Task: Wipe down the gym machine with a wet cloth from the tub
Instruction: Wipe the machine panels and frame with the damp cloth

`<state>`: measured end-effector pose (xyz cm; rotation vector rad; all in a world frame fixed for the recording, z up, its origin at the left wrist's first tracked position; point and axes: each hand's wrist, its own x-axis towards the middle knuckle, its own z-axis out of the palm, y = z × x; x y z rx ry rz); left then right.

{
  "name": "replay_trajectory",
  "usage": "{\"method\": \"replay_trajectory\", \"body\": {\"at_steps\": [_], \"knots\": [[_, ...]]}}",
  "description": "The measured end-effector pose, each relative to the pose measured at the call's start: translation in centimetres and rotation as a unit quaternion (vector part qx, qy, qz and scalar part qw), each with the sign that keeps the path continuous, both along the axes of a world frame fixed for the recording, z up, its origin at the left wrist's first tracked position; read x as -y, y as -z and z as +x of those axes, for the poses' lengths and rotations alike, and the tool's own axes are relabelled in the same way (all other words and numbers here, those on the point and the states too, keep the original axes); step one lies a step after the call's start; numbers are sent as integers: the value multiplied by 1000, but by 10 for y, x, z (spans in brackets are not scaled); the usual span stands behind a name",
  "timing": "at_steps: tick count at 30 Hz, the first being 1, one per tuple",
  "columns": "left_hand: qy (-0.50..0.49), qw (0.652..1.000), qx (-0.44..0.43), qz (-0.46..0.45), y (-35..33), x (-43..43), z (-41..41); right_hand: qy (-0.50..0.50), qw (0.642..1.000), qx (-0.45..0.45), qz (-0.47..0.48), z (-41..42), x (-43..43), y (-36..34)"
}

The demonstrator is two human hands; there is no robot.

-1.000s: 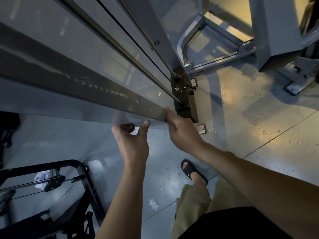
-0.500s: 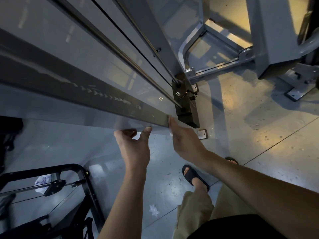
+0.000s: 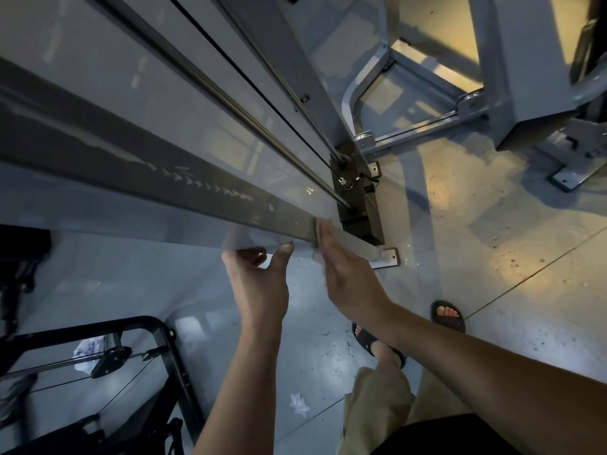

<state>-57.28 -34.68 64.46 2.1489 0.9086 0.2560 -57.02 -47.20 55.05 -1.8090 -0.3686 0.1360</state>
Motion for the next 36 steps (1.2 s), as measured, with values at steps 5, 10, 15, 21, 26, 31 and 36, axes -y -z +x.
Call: {"method": "replay_trajectory", "body": {"at_steps": [5, 10, 15, 21, 26, 31, 36], "knots": [[9, 1000, 2, -1, -1, -1, 0, -2, 988, -123, -89, 20, 7, 18], [10, 1000, 6, 7, 3, -3, -1, -18, 1000, -12, 9, 5, -3, 12], [7, 1000, 4, 7, 2, -3, -2, -52, 964, -213, -151, 32, 10, 38], [5, 1000, -2, 2, 2, -1, 0, -114, 978, -112, -134, 30, 26, 47], [15, 1000, 7, -2, 3, -3, -1, -21, 992, -98, -71, 37, 32, 47], [18, 1000, 20, -7, 5, -4, -3, 96, 983, -140, 76, 29, 14, 29], [25, 1000, 13, -9, 5, -4, -3, 105, 979, -174, 31, 37, 4, 52]]}}
